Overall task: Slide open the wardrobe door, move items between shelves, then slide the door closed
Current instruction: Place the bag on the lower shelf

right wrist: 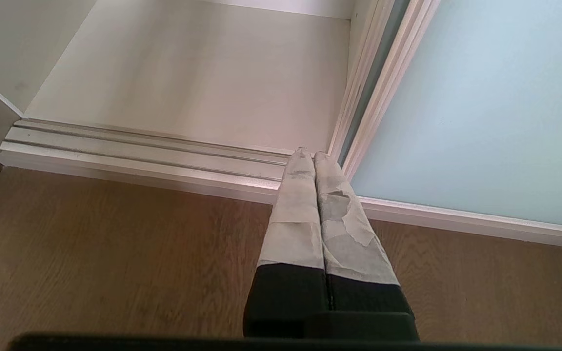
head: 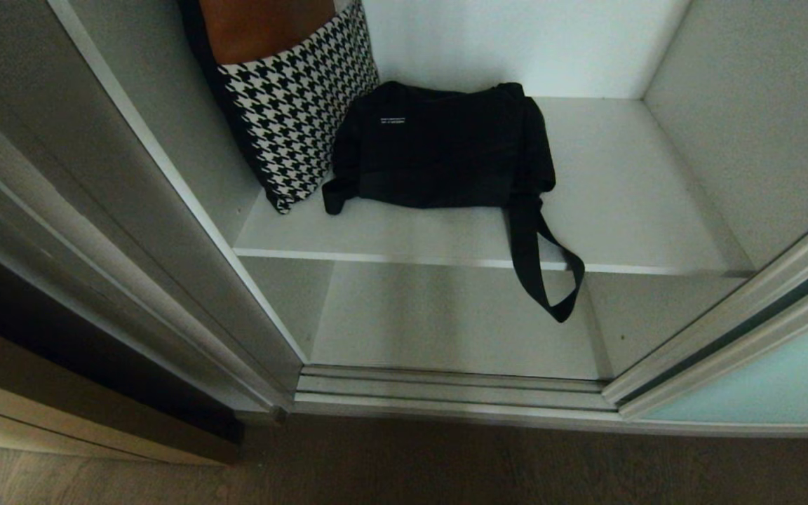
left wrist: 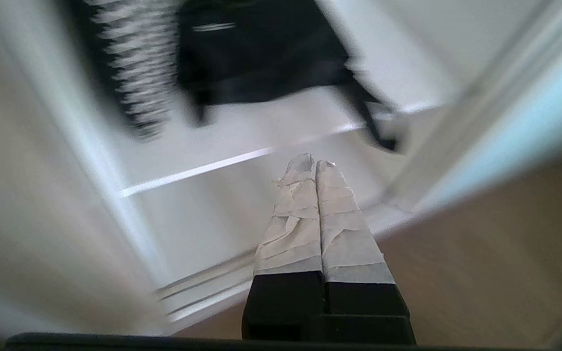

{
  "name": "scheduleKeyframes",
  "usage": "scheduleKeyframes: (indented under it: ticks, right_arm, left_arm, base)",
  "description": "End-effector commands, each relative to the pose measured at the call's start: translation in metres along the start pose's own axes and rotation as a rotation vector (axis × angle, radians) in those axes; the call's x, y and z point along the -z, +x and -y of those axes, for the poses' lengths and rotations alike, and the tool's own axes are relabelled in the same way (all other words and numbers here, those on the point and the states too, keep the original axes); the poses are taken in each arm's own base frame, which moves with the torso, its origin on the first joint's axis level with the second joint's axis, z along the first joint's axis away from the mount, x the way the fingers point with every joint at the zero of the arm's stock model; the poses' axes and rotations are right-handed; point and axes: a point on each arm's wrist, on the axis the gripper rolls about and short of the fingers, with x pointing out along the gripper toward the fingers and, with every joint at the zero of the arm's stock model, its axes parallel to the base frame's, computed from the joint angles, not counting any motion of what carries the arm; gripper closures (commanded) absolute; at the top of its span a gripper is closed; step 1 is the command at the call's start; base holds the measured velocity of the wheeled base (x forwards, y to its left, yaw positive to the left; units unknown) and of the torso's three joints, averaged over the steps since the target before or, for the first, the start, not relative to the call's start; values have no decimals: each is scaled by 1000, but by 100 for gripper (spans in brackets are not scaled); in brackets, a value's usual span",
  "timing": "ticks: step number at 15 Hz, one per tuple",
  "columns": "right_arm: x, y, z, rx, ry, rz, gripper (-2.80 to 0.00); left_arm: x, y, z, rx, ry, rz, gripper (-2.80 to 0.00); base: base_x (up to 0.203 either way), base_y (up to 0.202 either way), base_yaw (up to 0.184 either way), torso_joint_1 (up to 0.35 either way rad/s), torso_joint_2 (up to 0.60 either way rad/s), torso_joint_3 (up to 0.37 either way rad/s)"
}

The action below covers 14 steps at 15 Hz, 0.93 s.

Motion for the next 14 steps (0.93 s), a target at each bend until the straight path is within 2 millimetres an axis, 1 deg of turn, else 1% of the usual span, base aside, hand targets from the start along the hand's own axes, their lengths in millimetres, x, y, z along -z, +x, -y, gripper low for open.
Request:
scheduleKeyframes:
  ticks: [1,4,7,8,10,12,14]
  right_arm:
    - [0,0,0,-1,0,1,0]
    - [0,0,0,-1,0,1,0]
    - [0,0,0,-1,0,1,0]
    - [0,0,0,-1,0,1,0]
    - [0,0,0,-1,0,1,0]
    - [0,0,0,-1,0,1,0]
    - [0,0,0,-1,0,1,0]
  left_arm:
    - [-12,40,-25,110,-63,-82,0]
    - [-22,66,-28,261,-97,-108,0]
    - [-20,100,-30,364,-147,-174,0]
    - [-17,114,-30,393,-167,-205,0]
    - [-7,153,-30,430,-203,-283,0]
    - [0,190,-20,435,-215,-337,0]
    - [3,225,-12,405,-280,-373,0]
  base:
    - [0,0,0,0,0,0]
    - [0,0,0,0,0,0]
    - [0,0,0,0,0,0]
    - [0,0,0,0,0,0]
    - [0,0,0,0,0,0]
    - [0,0,0,0,0,0]
    - [0,0,0,0,0,0]
